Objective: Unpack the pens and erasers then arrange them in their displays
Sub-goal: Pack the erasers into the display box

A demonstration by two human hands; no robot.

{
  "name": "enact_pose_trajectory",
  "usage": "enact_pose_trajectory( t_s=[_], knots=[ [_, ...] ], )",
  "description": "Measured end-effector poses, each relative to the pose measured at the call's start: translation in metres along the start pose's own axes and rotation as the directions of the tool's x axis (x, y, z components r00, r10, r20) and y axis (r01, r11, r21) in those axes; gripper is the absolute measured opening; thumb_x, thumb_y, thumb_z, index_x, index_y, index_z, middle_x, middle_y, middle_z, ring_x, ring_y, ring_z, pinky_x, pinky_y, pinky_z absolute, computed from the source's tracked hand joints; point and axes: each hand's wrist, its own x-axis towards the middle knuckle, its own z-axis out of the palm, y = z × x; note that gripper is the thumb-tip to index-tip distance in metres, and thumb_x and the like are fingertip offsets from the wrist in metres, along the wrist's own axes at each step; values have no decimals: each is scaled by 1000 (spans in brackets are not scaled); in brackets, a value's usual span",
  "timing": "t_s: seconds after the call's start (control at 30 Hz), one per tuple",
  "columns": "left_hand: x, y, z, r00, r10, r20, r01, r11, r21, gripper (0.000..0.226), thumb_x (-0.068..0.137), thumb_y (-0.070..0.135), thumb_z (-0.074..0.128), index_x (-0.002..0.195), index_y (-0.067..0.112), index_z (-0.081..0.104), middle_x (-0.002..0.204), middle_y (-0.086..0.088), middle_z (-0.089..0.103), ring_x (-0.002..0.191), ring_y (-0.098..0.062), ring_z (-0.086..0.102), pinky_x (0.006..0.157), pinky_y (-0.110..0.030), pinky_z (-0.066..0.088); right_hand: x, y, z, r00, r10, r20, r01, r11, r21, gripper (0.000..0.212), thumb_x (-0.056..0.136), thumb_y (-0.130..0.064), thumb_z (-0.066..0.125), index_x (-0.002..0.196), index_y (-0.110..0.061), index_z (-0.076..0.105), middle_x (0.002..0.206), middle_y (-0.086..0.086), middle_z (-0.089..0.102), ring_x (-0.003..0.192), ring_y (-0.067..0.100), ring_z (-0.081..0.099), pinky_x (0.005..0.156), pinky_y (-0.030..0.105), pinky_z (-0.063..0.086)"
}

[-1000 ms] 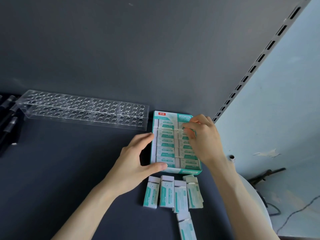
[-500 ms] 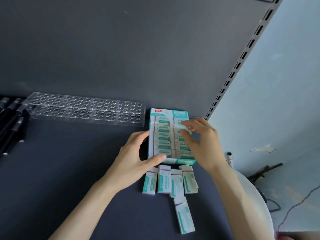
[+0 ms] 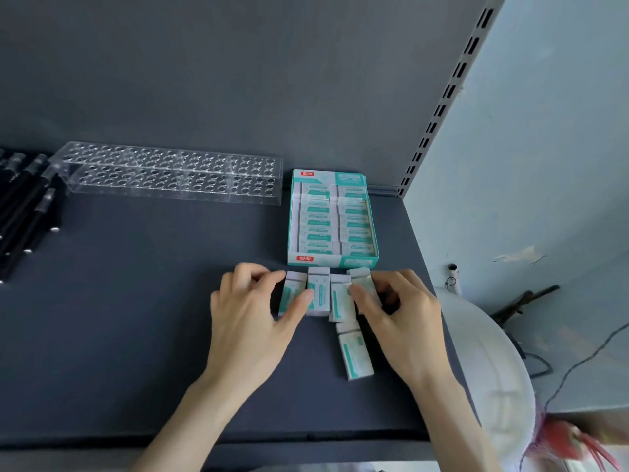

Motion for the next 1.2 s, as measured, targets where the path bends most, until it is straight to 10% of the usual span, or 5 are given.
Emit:
enact_pose_trajectory(
  t_s=[0.33, 0.67, 0.9, 1.2],
  knots=[
    [2, 3, -6, 996, -85, 20, 87, 946, -313, 23, 75, 36, 72, 85, 45, 53, 73, 19, 64, 84, 0, 54, 87, -38, 42, 1, 0, -1, 1000, 4, -19, -2, 993, 114, 16, 80, -28, 71, 95, -22, 70, 84, -15, 58, 68, -2, 53, 58, 5, 40],
    [3, -8, -2, 993, -102, -50, 70, 895, -441, 13, 86, 24, 63, 81, 36, 62, 80, 14, 65, 73, -2, 58, 64, -23, 44, -1, -2, -1, 1000, 25, -12, -25, 999, 33, 22, 83, -35, 67, 98, -20, 72, 89, -12, 59, 68, 0, 54, 61, 5, 41],
    [-1, 1, -3, 997, -61, -42, 37, 901, -432, 10, 97, 28, 44, 89, 33, 41, 84, 13, 61, 79, 5, 59, 61, -5, 41, 1, 1, -3, 993, 117, 12, -115, 936, 332, 18, 78, -21, 74, 95, -23, 68, 71, -13, 60, 57, 1, 50, 52, 8, 39],
    [33, 26, -15, 971, 16, 238, 192, 543, -818, 17, 86, 32, 63, 93, 18, 65, 63, 4, 49, 53, -6, 39, 48, -17, 33, 28, -33, -10, 986, -107, 128, 11, 805, 593, 13, 84, -9, 68, 87, -17, 58, 87, -7, 70, 56, 15, 64, 52, 17, 47]
  ],
)
